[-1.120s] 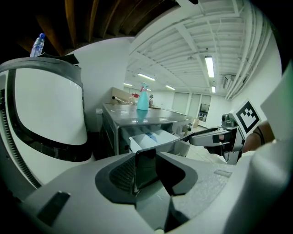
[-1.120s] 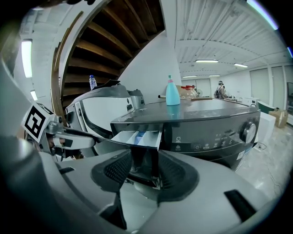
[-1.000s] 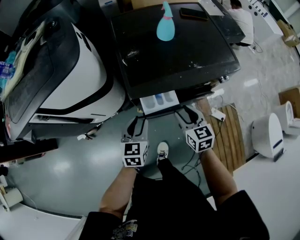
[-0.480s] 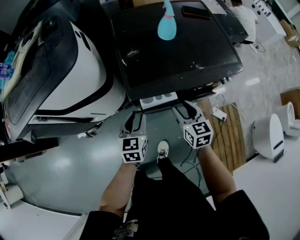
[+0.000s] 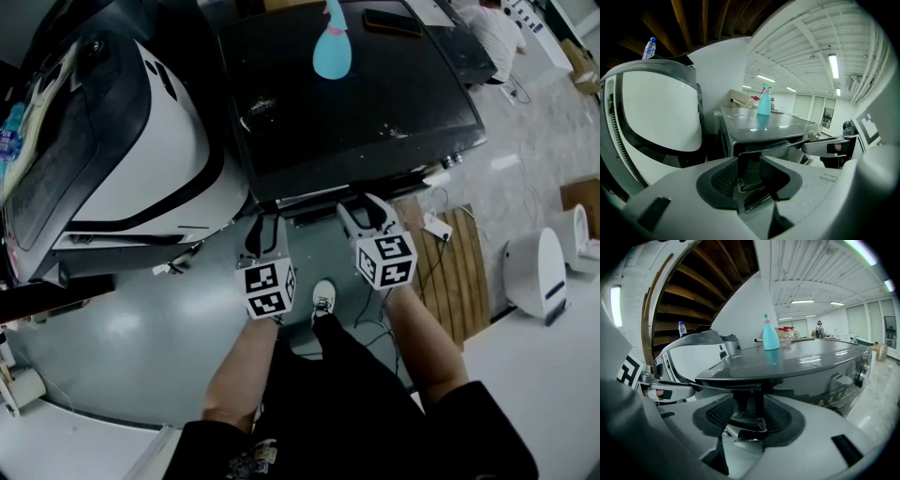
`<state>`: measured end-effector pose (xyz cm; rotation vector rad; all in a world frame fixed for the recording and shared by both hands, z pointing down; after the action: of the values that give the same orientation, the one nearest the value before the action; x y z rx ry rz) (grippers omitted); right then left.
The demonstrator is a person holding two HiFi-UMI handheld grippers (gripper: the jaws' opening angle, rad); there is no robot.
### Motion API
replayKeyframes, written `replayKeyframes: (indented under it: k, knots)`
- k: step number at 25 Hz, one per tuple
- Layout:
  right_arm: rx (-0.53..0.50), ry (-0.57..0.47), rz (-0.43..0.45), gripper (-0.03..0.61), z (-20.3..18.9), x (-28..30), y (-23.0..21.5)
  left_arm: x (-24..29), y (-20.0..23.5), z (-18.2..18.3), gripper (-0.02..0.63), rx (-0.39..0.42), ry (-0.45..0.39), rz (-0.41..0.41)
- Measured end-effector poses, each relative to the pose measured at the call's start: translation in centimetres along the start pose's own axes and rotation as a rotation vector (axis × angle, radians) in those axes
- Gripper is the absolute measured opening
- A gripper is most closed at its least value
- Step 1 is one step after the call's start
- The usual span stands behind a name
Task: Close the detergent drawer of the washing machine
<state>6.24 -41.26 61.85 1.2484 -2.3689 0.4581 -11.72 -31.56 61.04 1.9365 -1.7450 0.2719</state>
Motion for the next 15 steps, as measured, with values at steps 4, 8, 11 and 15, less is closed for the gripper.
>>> replayKeyframes:
  k: [4, 8, 11, 15]
  knots:
    - [0.025, 0.004, -0.021, 0.199, 0.2, 0.5, 0.0, 0.4, 0.3, 0.3, 0.135, -0.020, -0.011, 0.025]
    - [0.034, 0.012, -0.038, 0.204, 0.4, 0.9, 0.0, 0.7, 0.5, 0.5, 0.135, -0.042, -0.019, 0.050]
    - [0.032, 0.021, -0.056, 0.209, 0.6, 1.2, 0.0, 0.9, 0.6, 0.7, 0.135, -0.062, -0.022, 0.067]
    - [0.041, 0.033, -0.074, 0.212, 0.8, 1.4, 0.1, 1.0, 0.8, 0.8, 0.135, -0.076, -0.023, 0.070]
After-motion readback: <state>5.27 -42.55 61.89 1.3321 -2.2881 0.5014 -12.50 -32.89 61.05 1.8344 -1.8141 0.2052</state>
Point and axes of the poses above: the fingertips, and each gripper's own axes: x forward along the fingers, y to its left, z out of its top, the point moved 5 cm from there along -x, backward along the fingers, and after that the axes turned 13 degrees about -z, right-handed, at the moved point
